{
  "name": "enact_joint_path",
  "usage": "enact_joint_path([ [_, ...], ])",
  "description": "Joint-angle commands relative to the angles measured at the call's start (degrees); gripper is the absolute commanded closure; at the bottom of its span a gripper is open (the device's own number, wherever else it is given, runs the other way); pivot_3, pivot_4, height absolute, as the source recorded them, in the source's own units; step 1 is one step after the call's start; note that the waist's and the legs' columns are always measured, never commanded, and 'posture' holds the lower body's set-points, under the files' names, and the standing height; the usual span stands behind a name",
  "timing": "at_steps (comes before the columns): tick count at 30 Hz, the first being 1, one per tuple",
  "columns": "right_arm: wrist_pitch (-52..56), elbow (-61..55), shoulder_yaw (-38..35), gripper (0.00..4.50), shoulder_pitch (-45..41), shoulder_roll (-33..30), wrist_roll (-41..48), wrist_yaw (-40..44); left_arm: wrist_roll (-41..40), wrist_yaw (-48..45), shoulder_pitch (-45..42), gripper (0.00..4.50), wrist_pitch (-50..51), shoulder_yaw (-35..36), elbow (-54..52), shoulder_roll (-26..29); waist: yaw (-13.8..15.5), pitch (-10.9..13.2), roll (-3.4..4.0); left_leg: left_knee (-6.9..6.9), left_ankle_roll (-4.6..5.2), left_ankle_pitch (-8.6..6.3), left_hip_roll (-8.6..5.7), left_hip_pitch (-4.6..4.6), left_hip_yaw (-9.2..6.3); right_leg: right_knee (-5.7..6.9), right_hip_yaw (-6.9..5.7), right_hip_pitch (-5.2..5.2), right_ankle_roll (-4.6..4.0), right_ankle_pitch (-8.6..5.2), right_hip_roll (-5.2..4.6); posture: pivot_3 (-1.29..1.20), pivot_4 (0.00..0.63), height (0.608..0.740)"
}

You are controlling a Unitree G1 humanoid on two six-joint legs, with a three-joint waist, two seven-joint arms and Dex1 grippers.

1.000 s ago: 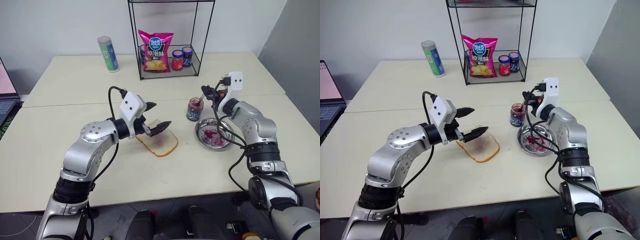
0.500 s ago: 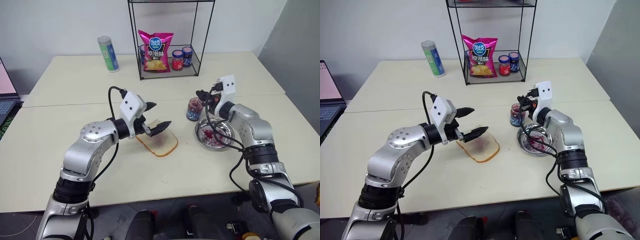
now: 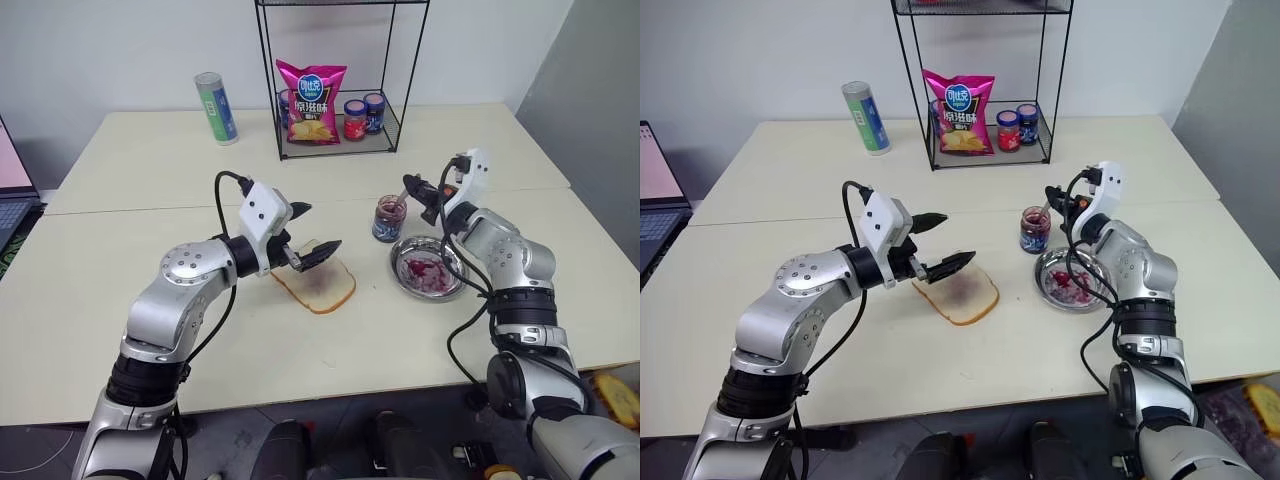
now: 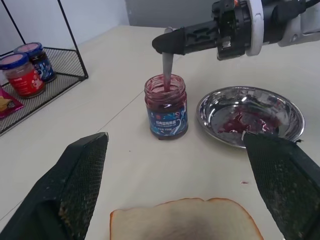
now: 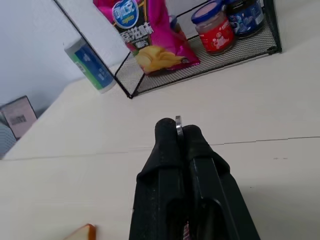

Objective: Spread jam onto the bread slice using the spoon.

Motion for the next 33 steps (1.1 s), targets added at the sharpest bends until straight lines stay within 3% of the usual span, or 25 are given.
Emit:
enact_joint_path([
  [1,1.2,-2.5,-3.0,4.47,-2.2,0.4,3.5,-1.9,0.3,0.3,-1.3,0.00,-1.7,0.8,-0.8,-0.2,0.0,0.0,0.00,0.00,0.00,0.00,0.00,0.00,0.01,0.00,0.00,0.00,0.00,0.00,0.00,0.00,0.150,0.740],
  [33,3.0,-0.9,-10.3,4.47,-4.0,1.2,11.7,-9.8,1.0,0.2,-1.7,0.00,-3.1,0.9,0.3,-0.4,0.0,0.0,0.00,-0.02,0.00,0.00,0.00,-0.01,0.00,-0.01,0.00,0.00,0.03,-0.02,0.00,0.00,0.150,0.740],
])
